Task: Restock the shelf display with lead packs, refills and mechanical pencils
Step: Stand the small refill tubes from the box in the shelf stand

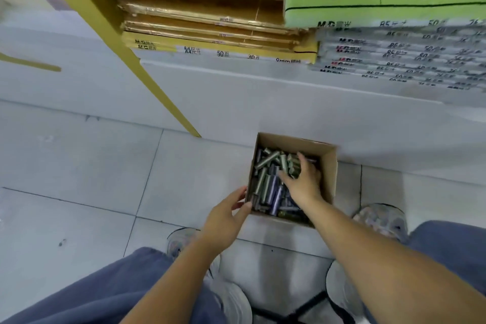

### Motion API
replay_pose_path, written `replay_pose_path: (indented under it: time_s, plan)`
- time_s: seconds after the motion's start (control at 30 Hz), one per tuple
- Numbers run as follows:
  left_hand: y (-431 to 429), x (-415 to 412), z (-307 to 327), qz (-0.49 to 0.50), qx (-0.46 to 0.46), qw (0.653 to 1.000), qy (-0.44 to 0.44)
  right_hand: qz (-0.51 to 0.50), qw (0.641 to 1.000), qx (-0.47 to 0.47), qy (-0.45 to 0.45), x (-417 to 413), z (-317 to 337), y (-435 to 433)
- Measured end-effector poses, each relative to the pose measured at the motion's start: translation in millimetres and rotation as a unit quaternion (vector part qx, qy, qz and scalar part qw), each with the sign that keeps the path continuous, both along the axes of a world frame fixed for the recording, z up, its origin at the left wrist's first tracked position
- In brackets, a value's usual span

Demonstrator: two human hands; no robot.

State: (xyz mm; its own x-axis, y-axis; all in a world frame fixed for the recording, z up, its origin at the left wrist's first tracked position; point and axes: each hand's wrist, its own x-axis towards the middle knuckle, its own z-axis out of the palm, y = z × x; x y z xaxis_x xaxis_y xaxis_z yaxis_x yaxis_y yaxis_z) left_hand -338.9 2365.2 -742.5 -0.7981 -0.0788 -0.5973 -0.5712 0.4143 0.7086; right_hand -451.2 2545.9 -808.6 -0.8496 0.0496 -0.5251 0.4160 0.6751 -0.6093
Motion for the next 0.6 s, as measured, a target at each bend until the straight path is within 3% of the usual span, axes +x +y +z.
replay_pose_path:
  time_s: [0.1, 0.27, 0.43, 0.6]
  plan:
    - [-1.6, 1.6, -4.3, 0.013, 0.018, 1.000, -0.003, 0.029, 0.997, 0.068, 0.039, -1.8, -11.5, -3.3]
    - [-1.9, 4.7, -6.5, 0.024, 0.041, 0.999, 0.006, -0.004, 0.998, 0.048, 0.042, -0.3, -20.4, -7.5]
    - [-1.6, 4.5, -7.0, 0.028, 0.038, 0.999, 0.009, 0.074, 0.988, 0.134, 0.037, -2.8, -22.3, -7.5]
    - [-2.0, 5.5, -8.5, 0.028, 0.048, 0.998, 0.009, 0.066, 0.994, 0.069, 0.046, -2.4, -18.7, -7.3]
